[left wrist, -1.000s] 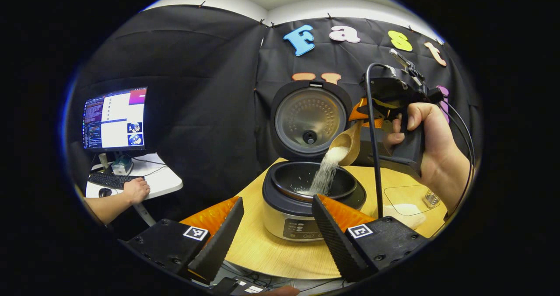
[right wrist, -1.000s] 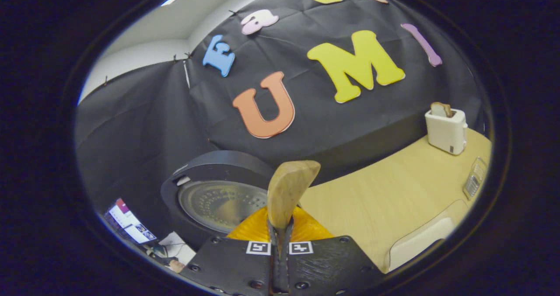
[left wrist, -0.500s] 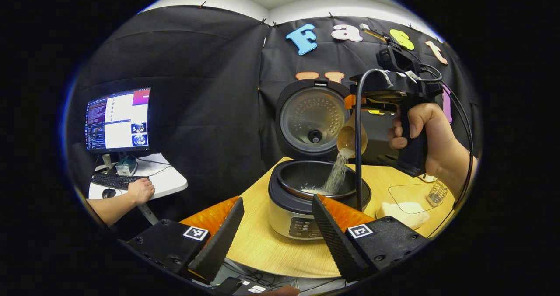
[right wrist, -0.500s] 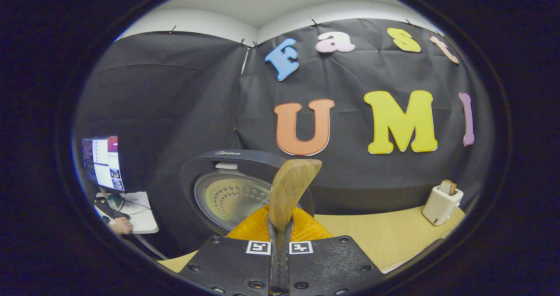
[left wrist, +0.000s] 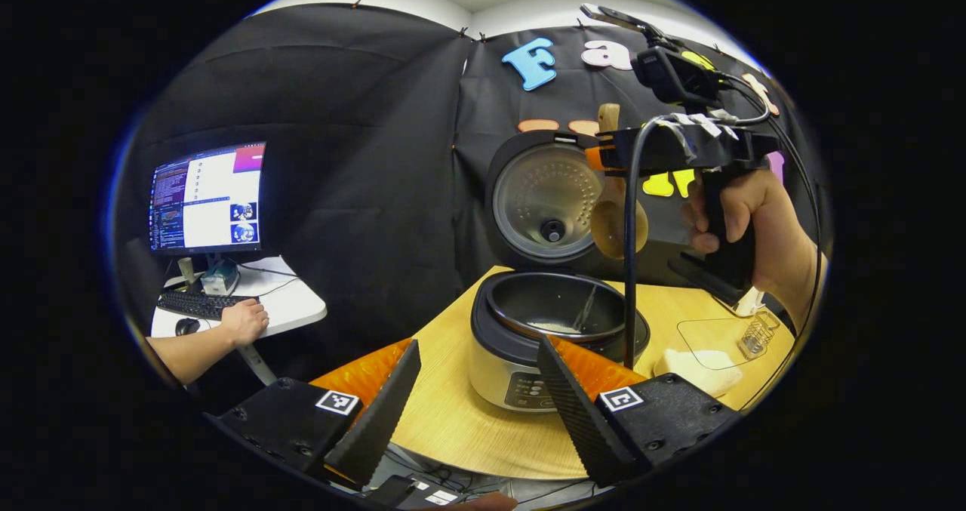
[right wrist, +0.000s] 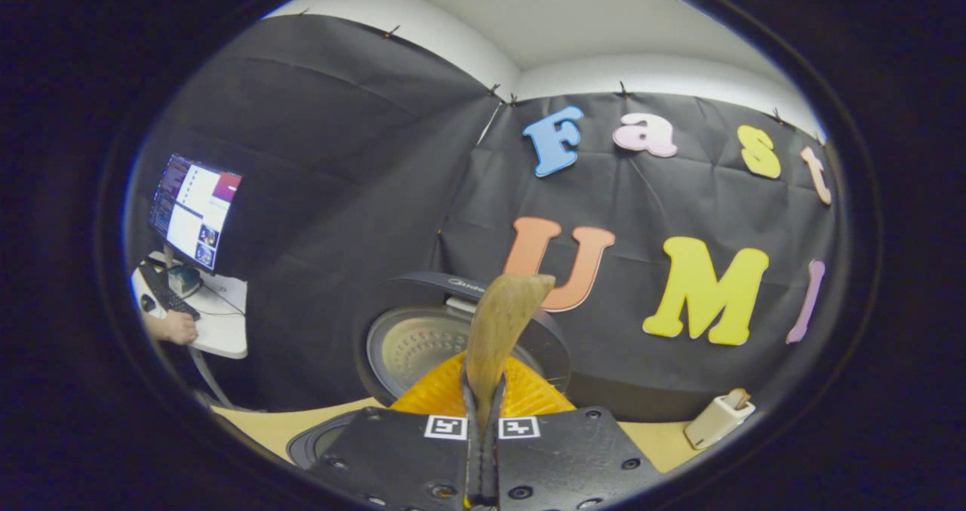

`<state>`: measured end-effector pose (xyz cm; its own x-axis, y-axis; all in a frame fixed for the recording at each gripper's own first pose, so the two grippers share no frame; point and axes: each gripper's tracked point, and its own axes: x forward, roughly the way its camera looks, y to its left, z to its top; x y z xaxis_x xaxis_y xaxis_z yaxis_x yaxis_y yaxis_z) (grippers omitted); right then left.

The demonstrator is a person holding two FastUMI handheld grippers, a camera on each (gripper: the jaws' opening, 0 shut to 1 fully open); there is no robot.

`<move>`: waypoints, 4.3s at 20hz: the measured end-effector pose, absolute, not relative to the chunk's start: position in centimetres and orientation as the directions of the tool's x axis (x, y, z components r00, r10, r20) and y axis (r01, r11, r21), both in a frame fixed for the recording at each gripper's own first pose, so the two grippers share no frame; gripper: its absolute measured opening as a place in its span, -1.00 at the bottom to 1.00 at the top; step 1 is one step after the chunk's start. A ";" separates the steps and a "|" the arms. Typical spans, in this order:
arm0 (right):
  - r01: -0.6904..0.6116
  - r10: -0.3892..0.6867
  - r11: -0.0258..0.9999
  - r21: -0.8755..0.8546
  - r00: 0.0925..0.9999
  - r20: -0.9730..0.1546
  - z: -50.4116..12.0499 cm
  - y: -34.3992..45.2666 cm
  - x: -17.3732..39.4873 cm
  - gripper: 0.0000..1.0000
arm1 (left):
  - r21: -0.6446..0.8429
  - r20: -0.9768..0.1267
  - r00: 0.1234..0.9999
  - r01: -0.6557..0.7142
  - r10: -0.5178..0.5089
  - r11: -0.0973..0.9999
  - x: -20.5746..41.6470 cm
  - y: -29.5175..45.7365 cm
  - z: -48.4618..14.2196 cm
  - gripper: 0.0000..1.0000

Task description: Close the left gripper, press the button to open the rice cooker; take a wooden spoon from the chopstick holder with the right hand, scoop a spoonful of rice and pour it into the rice cooker, then put the wooden spoon back into the chopstick holder.

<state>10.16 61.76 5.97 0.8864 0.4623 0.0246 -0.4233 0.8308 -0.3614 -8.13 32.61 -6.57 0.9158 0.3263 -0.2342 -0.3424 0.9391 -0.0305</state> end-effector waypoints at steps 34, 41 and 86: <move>0.025 -0.004 0.987 -0.159 0.991 0.130 11.9 20.6 11.8 -0.99 | 0.063 -0.129 0.966 -0.219 0.226 0.974 -5.1 21.8 -3.0 0.92; 0.143 -0.140 0.978 -0.155 0.990 0.026 4.9 12.7 17.0 -0.98 | 0.092 -0.136 0.972 -0.179 0.190 0.980 -4.5 19.5 -3.3 0.92; 0.121 -0.122 0.987 -0.107 0.993 -0.007 -1.6 2.6 8.2 0.91 | 0.054 -0.091 0.974 -0.206 0.210 0.977 -1.2 21.0 4.4 0.91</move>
